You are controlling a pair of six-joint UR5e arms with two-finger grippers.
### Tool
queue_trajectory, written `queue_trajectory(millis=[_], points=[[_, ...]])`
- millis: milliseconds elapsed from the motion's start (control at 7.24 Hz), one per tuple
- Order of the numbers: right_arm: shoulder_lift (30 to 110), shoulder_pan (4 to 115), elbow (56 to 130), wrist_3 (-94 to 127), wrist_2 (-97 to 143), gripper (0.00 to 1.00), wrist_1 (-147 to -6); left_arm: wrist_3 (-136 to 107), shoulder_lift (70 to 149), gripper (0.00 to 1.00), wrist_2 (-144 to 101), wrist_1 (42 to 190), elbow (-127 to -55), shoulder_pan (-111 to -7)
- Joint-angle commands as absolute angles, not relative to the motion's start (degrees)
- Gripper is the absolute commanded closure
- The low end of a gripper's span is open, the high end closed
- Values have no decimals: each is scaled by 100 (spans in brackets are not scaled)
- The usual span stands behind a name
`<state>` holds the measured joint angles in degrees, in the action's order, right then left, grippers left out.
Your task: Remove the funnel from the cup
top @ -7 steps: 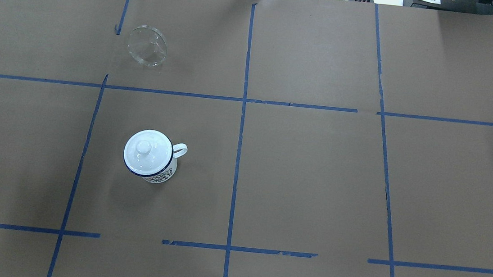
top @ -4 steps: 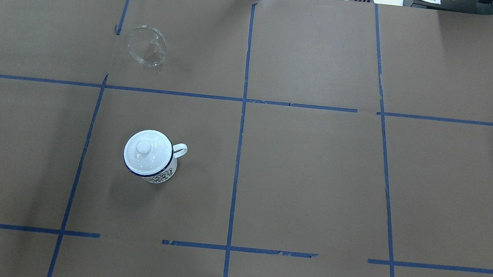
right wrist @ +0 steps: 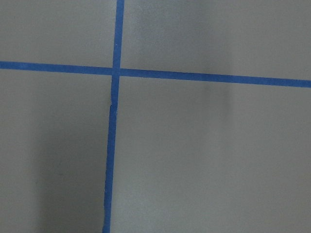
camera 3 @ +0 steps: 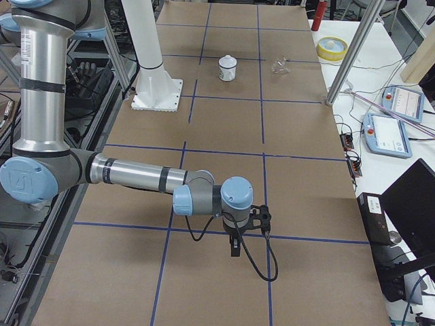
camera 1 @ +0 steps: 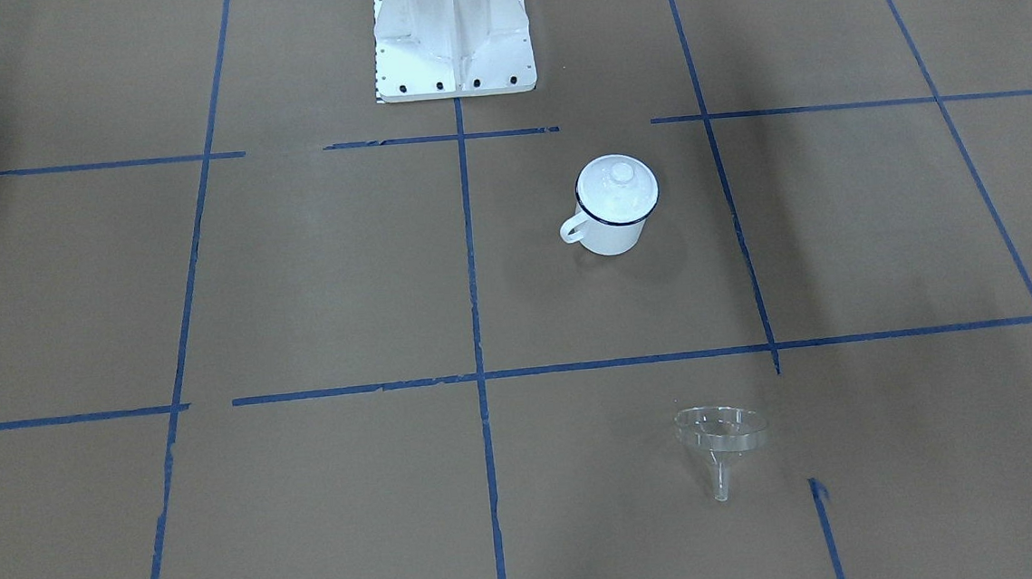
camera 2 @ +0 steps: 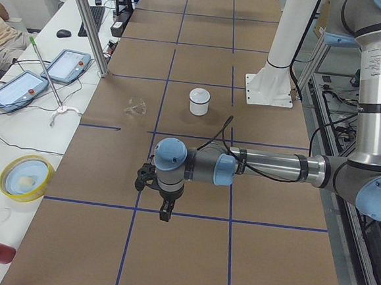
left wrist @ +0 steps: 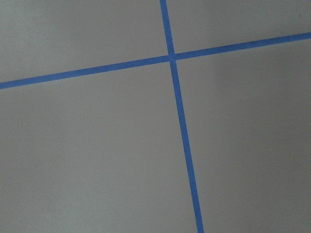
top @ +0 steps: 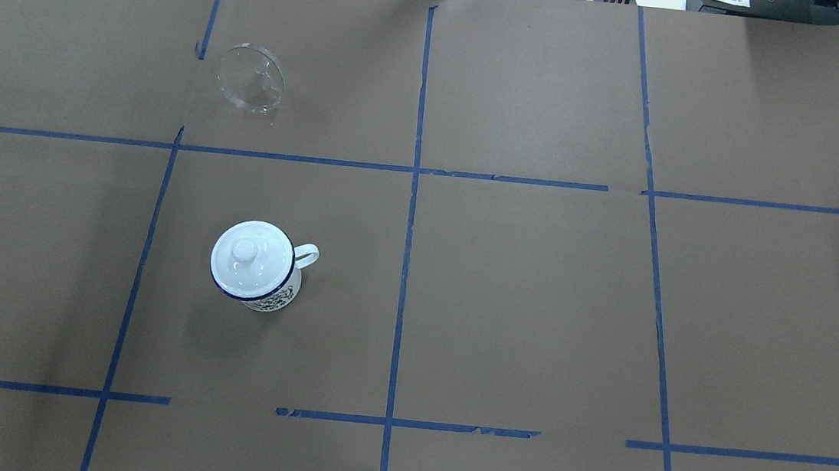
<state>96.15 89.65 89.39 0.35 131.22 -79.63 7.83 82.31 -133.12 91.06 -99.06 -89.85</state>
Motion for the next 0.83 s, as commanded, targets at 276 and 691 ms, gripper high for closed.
queue_trajectory(millis=[276,691], points=[[9615,8965,8938,35,13122,0,-7963,782,8183,0,-13280,9088,-9932,-8991],[9615,8965,8938,35,13122,0,-7963,782,8183,0,-13236,9088,-9932,-8991]])
